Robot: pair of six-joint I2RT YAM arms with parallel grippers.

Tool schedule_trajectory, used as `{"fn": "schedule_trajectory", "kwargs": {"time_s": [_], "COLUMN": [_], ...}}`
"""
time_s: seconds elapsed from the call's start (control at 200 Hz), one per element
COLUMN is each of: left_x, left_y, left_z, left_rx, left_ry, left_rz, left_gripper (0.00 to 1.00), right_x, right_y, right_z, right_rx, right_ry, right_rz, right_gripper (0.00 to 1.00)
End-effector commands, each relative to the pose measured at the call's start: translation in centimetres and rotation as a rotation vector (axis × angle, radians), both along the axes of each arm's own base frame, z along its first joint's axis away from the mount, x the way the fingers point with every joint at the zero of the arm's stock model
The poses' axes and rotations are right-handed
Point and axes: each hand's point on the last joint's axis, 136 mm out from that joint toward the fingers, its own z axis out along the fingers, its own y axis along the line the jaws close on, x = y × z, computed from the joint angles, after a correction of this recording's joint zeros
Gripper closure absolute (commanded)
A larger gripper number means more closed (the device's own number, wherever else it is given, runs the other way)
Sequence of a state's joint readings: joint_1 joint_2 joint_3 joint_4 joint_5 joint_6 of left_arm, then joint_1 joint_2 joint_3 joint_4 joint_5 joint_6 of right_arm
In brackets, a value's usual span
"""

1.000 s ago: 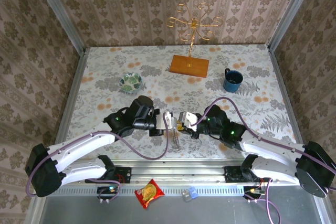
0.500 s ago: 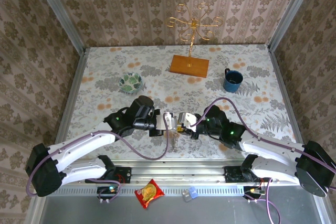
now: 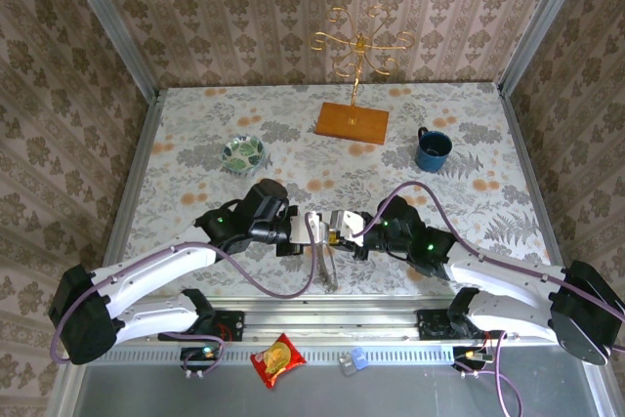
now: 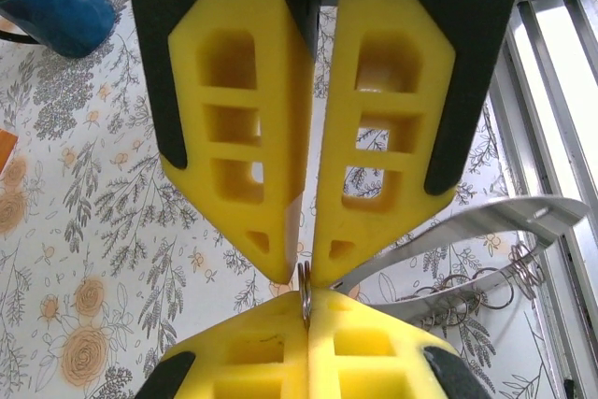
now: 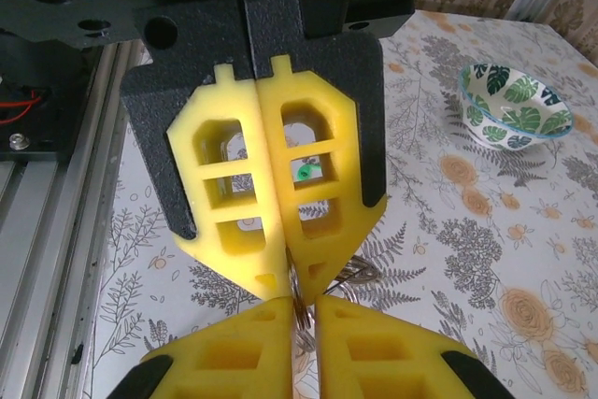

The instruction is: Put the keys on the keyring

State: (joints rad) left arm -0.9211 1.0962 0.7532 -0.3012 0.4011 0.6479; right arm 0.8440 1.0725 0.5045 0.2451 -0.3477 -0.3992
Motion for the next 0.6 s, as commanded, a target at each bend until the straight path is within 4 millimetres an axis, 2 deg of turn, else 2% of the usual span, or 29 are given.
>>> {"fn": "schedule_trajectory", "kwargs": {"time_s": [0.0,0.2,0.31,0.405,0.54,0.595], "left_x": [-0.4,-0.6,-0.8,-0.8,-0.4,-0.2], "left_y": [-0.7,-0.9,-1.1,-1.2,-1.0,-0.8], "left_z": [1.6,2.2,2.6,2.9,3.1,2.9], "left_rx": [-0.048,-0.078,-0.112,-0.136,-0.147,-0.146], "left_ry": [-0.01,-0.013,-0.01,-0.014,-0.028,-0.032], "left_rz": [-0.044,-0.05,-0.06,-0.061,-0.036,-0.023], "left_gripper": [1.0,1.0,1.0,1.0,1.0,0.97], "right_x": [0.3,0.2,0.1,-0.1,0.0,0.0], "right_y": [1.0,1.0,1.1,1.3,1.1,1.1], "right_z": [2.0,1.6,1.9,2.0,1.9,1.9], "right_rx": [0.04,0.033,0.047,0.054,0.058,0.062], "right_ry": [-0.05,-0.043,-0.043,-0.044,-0.051,-0.052], "right_rz": [0.024,0.028,0.036,0.046,0.038,0.035], "right_gripper": [0.85,0.83,0.87,1.0,1.0,1.0]}}
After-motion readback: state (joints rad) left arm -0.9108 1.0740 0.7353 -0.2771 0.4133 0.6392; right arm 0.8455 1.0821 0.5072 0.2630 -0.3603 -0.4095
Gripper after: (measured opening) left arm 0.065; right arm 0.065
